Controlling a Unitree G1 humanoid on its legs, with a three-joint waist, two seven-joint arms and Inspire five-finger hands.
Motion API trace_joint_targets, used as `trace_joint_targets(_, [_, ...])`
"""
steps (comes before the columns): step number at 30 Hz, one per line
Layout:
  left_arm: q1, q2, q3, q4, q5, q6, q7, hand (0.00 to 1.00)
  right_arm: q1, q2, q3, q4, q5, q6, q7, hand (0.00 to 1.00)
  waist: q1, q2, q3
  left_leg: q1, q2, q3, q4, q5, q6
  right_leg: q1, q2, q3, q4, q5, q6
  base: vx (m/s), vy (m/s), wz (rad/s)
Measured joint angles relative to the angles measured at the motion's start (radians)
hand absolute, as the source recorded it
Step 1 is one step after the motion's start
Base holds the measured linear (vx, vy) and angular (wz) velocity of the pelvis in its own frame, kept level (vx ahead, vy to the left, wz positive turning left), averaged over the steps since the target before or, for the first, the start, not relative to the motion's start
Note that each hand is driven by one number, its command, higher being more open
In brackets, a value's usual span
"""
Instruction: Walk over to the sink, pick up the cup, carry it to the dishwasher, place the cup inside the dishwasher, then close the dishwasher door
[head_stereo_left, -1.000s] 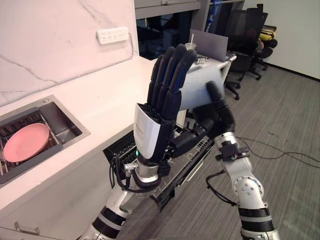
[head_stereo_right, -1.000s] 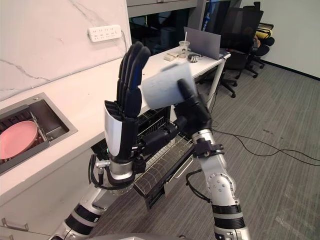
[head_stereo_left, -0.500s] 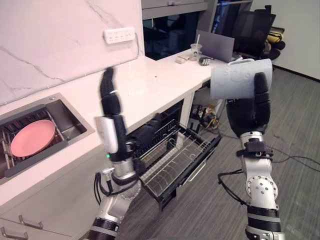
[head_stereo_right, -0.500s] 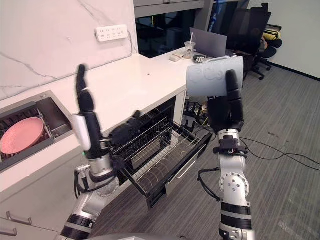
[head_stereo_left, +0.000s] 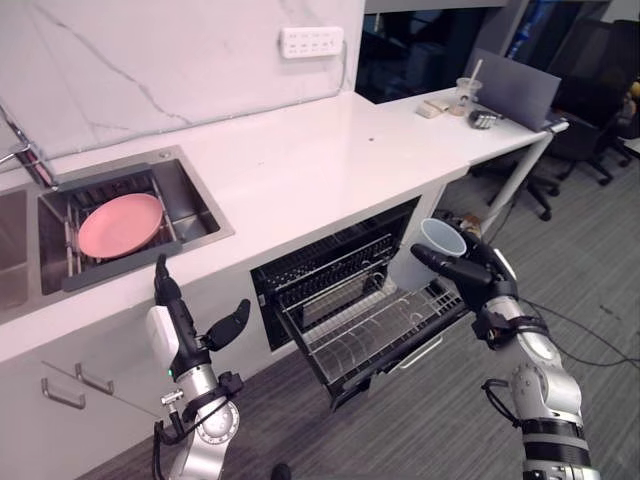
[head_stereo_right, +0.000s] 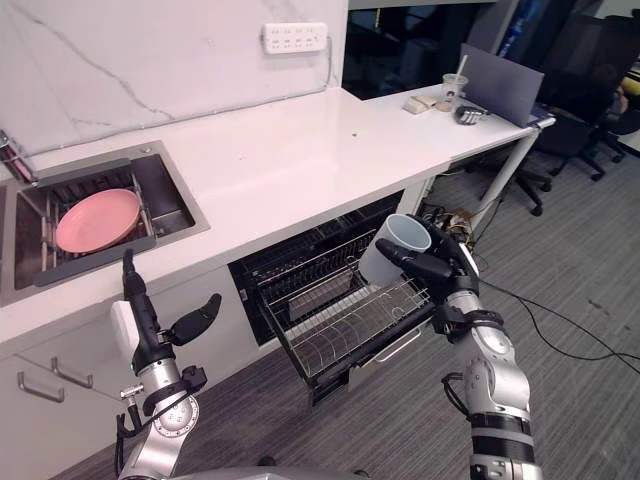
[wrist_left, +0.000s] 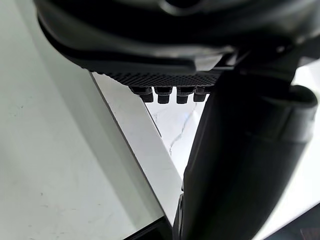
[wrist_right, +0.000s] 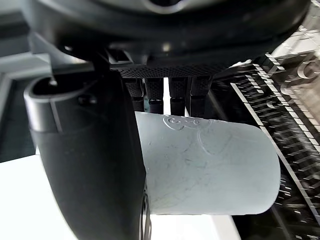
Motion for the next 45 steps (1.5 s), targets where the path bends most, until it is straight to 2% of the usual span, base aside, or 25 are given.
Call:
trace_joint_targets(4, [0.014,0.025,-0.036,0.000,0.018,-0.036,-0.057,1.00,-0.054,-0.008,0.006,0.081,-0.006,0.004,-0.011,0.00,0.028,0.002,0.001,-0.015,-0.005,-0.030,0.000,0.011,-0.001,0.000,0.002,-0.031,0.000,-0.004,-0.001,-0.01,-0.012,0.25])
trace_joint_targets(8, [0.056,0.016,-0.043,0.063,-0.009,-0.026,-0.139,1.00,-0.101,-0.005,0.056,0.165,-0.006,0.005,-0.015,0.00,0.028,0.002,0.018,-0.015,-0.009,-0.049,0.004,0.022,-0.002,0.003,0.001,-0.049,0.010,-0.006,-0.003,-0.02,0.004,0.17])
trace_joint_targets(11, [0.076,0.013,-0.066,0.074,-0.092,-0.025,-0.162,1.00,-0.104,-0.003,0.088,0.186,-0.007,0.020,-0.018,0.00,0.036,0.003,0.038,-0.023,-0.008,-0.059,-0.001,0.022,-0.003,0.002,-0.002,-0.056,0.019,-0.009,-0.004,-0.08,0.006,0.10])
trace_joint_targets(13, [0.074,0.008,-0.071,0.016,-0.159,-0.033,-0.163,1.00,-0.104,0.005,0.101,0.188,-0.006,0.021,-0.021,0.00,0.040,0.002,0.040,-0.021,-0.007,-0.058,-0.001,0.016,0.004,0.002,-0.006,-0.055,0.025,-0.010,-0.004,-0.06,0.021,0.02])
trace_joint_targets(16, [0.039,0.001,-0.092,-0.144,-0.198,-0.098,-0.162,1.00,-0.090,0.011,0.112,0.184,-0.007,0.021,-0.023,0.00,0.045,0.000,0.041,-0.020,-0.006,-0.053,-0.001,0.017,0.005,0.002,-0.006,-0.054,0.031,-0.011,-0.004,0.00,0.000,0.00])
trace_joint_targets(17, [0.009,0.004,-0.117,-0.199,-0.197,-0.141,-0.158,1.00,-0.081,0.014,0.112,0.184,-0.015,0.021,-0.023,0.00,0.047,0.000,0.041,-0.020,-0.008,-0.053,-0.001,0.018,0.005,0.002,-0.005,-0.053,0.033,-0.012,-0.003,0.00,0.000,0.00])
trace_joint_targets(19, [-0.042,0.007,-0.151,-0.252,-0.165,-0.206,-0.162,1.00,-0.067,0.015,0.113,0.184,-0.029,0.021,-0.021,0.00,0.051,0.000,0.041,-0.020,-0.011,-0.055,-0.001,0.029,0.006,0.003,-0.007,-0.049,0.036,-0.012,-0.003,0.01,0.009,0.02])
trace_joint_targets(21, [-0.078,0.010,-0.188,-0.275,-0.135,-0.242,-0.202,1.00,-0.063,0.015,0.113,0.184,-0.054,0.026,-0.018,0.00,0.048,0.002,0.041,-0.015,-0.020,-0.056,0.004,0.034,0.006,0.005,-0.011,-0.023,0.041,-0.017,-0.003,0.03,0.039,0.05])
trace_joint_targets(23, [-0.077,0.011,-0.208,-0.270,-0.137,-0.228,-0.251,1.00,-0.063,0.014,0.114,0.184,-0.056,0.032,-0.005,0.00,0.044,0.003,0.041,-0.004,-0.022,-0.054,0.004,0.034,0.006,0.013,-0.015,-0.021,0.049,-0.026,0.000,0.02,0.033,0.05])
trace_joint_targets(25, [-0.057,0.017,-0.223,-0.205,-0.142,-0.174,-0.295,1.00,-0.065,0.013,0.119,0.186,-0.087,0.041,0.024,0.00,0.041,0.009,0.038,0.006,-0.015,-0.053,0.000,0.034,0.005,0.020,-0.014,-0.020,0.055,-0.031,-0.001,-0.03,-0.010,0.03])
trace_joint_targets(28, [-0.012,0.035,-0.227,-0.069,-0.160,-0.095,-0.324,1.00,-0.066,0.015,0.149,0.237,-0.112,0.042,0.058,0.00,0.035,0.016,0.038,0.014,-0.010,-0.053,-0.001,0.035,0.001,0.022,-0.011,-0.018,0.066,-0.036,-0.005,-0.05,-0.018,-0.02])
trace_joint_targets(31, [0.036,0.050,-0.227,0.032,-0.163,-0.043,-0.340,1.00,-0.066,0.018,0.160,0.319,-0.164,0.042,0.071,0.00,0.033,0.018,0.039,0.013,-0.005,-0.053,-0.001,0.033,-0.004,0.022,-0.006,-0.018,0.065,-0.039,-0.007,-0.05,-0.017,0.00])
trace_joint_targets(38, [0.089,0.074,-0.214,0.104,-0.188,-0.017,-0.406,1.00,-0.075,0.018,0.170,0.433,-0.252,0.042,0.065,0.00,0.038,0.025,0.043,0.002,-0.007,-0.069,-0.001,0.040,-0.007,0.022,-0.006,-0.036,0.059,-0.036,-0.004,-0.01,-0.004,0.06])
trace_joint_targets(41, [0.092,0.073,-0.214,0.187,-0.210,-0.010,-0.446,1.00,-0.120,0.018,0.183,0.499,-0.270,0.043,0.062,0.00,0.038,0.028,0.045,0.002,-0.009,-0.078,-0.001,0.046,-0.007,0.024,-0.006,-0.045,0.055,-0.035,-0.003,0.02,0.001,0.09])
trace_joint_targets(45, [0.104,0.063,-0.191,0.286,-0.253,0.016,-0.453,1.00,-0.159,0.019,0.199,0.544,-0.289,0.042,0.049,0.00,0.041,0.031,0.048,0.002,-0.012,-0.102,-0.001,0.049,-0.010,0.040,-0.004,-0.070,0.042,-0.033,-0.002,-0.01,-0.007,0.17])
